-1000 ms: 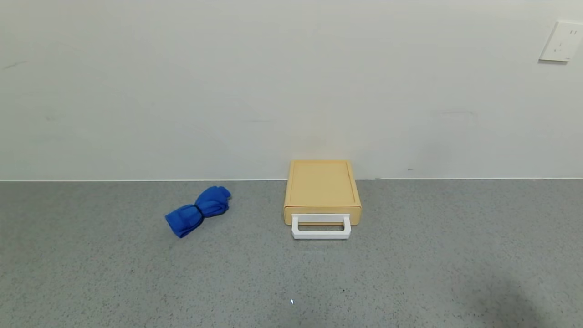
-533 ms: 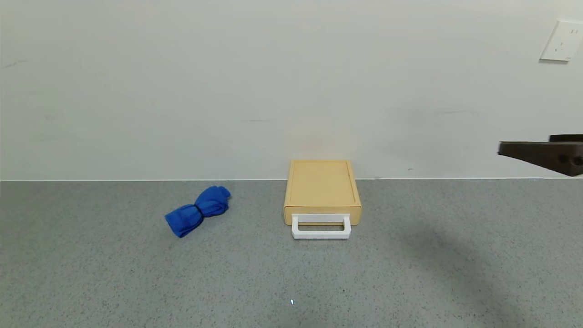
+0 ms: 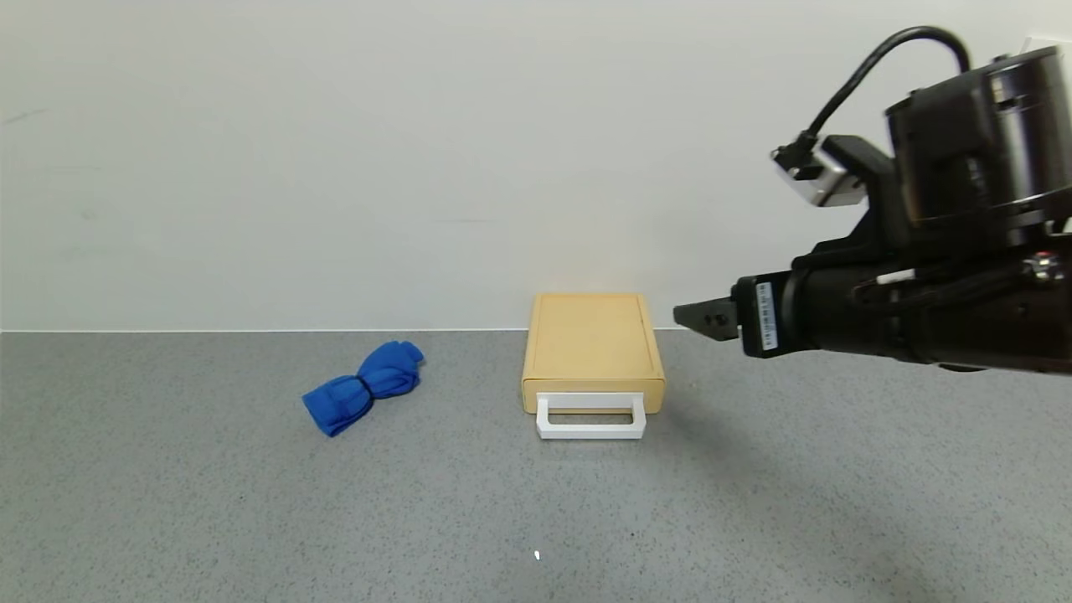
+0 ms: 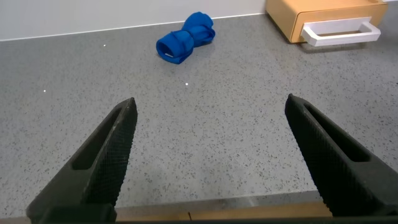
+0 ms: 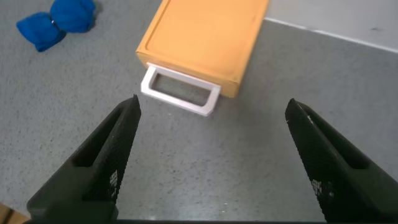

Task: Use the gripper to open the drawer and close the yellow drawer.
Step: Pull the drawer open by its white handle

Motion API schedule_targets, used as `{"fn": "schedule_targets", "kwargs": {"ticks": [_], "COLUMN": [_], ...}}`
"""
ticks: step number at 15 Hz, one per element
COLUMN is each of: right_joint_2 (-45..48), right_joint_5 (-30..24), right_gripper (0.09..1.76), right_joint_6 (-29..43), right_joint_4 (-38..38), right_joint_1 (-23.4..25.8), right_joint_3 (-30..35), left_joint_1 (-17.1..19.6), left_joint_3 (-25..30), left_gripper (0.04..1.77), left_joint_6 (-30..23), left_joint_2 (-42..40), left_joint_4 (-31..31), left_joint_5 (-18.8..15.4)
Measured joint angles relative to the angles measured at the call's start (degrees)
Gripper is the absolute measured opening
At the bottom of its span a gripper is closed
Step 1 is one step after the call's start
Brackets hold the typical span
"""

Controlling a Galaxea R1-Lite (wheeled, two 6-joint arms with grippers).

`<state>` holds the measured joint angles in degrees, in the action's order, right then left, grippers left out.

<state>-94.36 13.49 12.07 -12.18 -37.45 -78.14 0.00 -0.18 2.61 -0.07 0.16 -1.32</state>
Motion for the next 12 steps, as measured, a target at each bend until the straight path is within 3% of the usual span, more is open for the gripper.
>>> {"fn": "schedule_targets", "kwargs": {"ticks": [7,12], "right_joint_2": [-15.3,-25.7], "right_joint_5": [1.4,8.6], "right_gripper": [1.71,1.71], "right_joint_6": [12.5,16.9], "right_joint_4": [-10.8,-11.4], "right_joint_1": [-6.8,-8.6], "right_joint_3": [-14.4,-19.7], "left_joint_1": [0.0,0.0], "left_joint_3": [0.0,0.0], "left_gripper": [1.72,1.72], "left_joint_6": [0.0,0.0], "left_joint_2": [0.0,0.0], "left_joint_4": [0.0,0.0], "left_joint_5": [0.0,0.0]}}
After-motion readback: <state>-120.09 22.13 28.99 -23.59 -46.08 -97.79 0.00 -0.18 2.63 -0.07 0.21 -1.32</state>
